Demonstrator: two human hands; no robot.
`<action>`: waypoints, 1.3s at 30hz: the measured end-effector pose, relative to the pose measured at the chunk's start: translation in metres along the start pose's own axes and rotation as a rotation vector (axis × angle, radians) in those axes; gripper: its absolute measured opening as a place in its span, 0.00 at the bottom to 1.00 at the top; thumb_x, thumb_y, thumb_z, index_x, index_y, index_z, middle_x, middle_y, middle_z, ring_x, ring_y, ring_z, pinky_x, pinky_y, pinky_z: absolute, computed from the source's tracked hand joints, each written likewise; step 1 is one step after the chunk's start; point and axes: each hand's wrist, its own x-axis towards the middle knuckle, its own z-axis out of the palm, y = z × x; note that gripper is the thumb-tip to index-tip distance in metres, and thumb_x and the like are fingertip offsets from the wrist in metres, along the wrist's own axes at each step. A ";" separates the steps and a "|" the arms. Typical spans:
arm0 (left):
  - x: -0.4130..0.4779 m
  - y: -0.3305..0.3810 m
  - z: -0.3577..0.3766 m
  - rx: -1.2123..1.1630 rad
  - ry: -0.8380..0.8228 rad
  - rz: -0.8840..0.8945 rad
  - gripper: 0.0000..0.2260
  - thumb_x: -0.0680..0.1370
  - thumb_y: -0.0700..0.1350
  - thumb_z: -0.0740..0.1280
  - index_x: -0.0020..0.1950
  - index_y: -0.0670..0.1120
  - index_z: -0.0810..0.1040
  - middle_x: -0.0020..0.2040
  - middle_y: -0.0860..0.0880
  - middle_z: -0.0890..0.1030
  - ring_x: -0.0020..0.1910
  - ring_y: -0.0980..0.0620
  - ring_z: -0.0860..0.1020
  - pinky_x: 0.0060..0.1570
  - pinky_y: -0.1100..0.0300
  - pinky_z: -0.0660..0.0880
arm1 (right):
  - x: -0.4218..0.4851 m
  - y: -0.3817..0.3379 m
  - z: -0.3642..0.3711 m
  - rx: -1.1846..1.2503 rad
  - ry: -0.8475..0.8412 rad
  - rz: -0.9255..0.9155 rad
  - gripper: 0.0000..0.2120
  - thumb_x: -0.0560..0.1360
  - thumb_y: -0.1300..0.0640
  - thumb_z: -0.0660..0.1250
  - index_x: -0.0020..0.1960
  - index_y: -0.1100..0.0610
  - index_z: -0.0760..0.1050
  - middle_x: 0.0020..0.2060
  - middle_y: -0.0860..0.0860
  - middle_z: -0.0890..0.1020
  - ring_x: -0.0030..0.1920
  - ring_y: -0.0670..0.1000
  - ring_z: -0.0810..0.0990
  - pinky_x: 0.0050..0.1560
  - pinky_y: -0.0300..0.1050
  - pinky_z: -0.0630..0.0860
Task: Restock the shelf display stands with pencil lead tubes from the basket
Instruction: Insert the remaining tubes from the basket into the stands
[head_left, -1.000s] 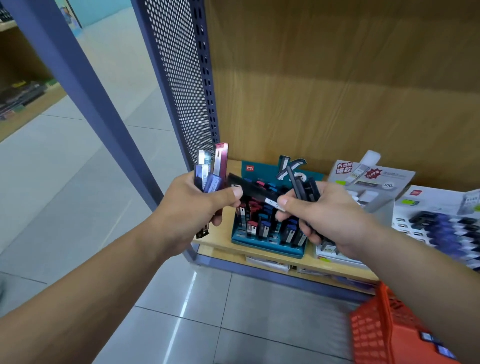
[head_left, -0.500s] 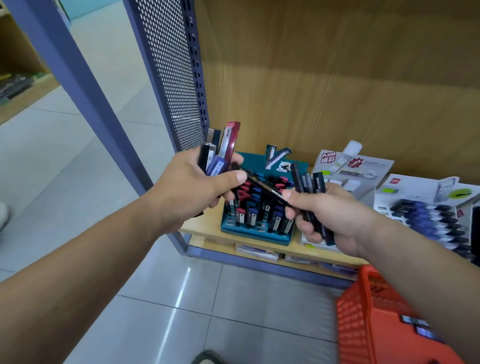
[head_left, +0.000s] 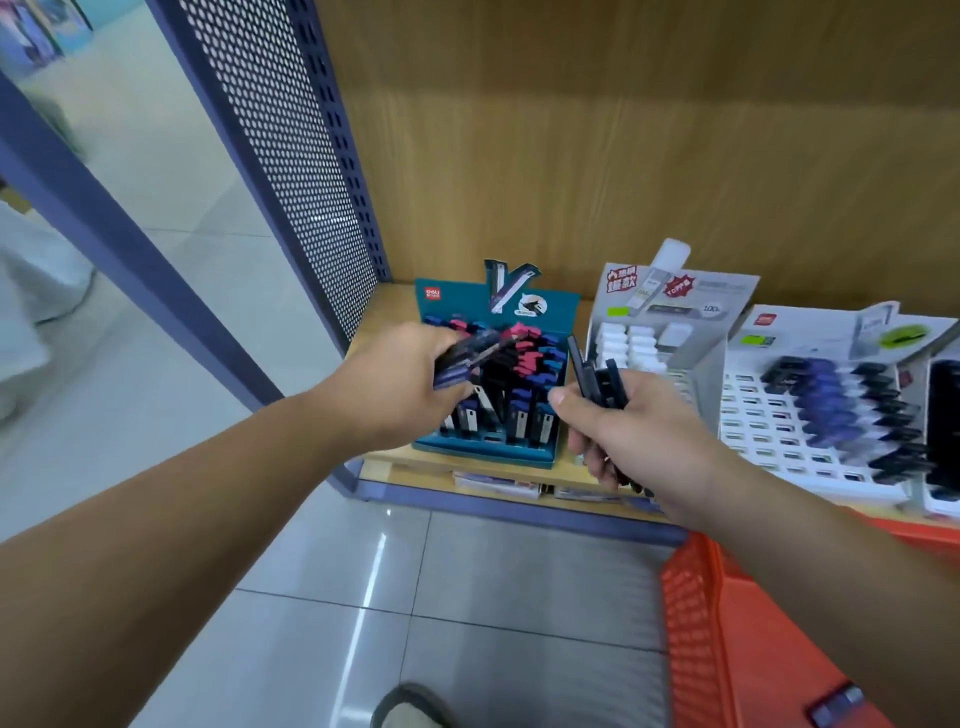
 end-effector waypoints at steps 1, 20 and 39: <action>0.003 -0.001 0.006 0.015 -0.012 0.016 0.06 0.79 0.47 0.72 0.45 0.47 0.79 0.36 0.51 0.79 0.34 0.53 0.76 0.31 0.59 0.70 | 0.002 0.002 0.001 0.025 -0.016 0.016 0.10 0.80 0.51 0.72 0.51 0.58 0.78 0.31 0.54 0.79 0.30 0.54 0.75 0.27 0.45 0.73; 0.022 0.000 0.033 0.193 -0.062 0.132 0.07 0.77 0.48 0.74 0.42 0.49 0.80 0.42 0.53 0.77 0.41 0.52 0.76 0.42 0.49 0.77 | -0.003 0.011 -0.018 0.141 -0.068 0.065 0.07 0.79 0.54 0.73 0.50 0.57 0.80 0.31 0.54 0.75 0.28 0.51 0.73 0.25 0.42 0.70; -0.021 0.014 -0.016 -0.886 0.010 -0.303 0.03 0.79 0.39 0.72 0.53 0.42 0.84 0.30 0.51 0.78 0.29 0.53 0.72 0.27 0.64 0.69 | -0.015 -0.026 -0.001 0.241 -0.204 0.005 0.10 0.79 0.58 0.71 0.59 0.60 0.77 0.46 0.63 0.87 0.32 0.56 0.81 0.23 0.39 0.64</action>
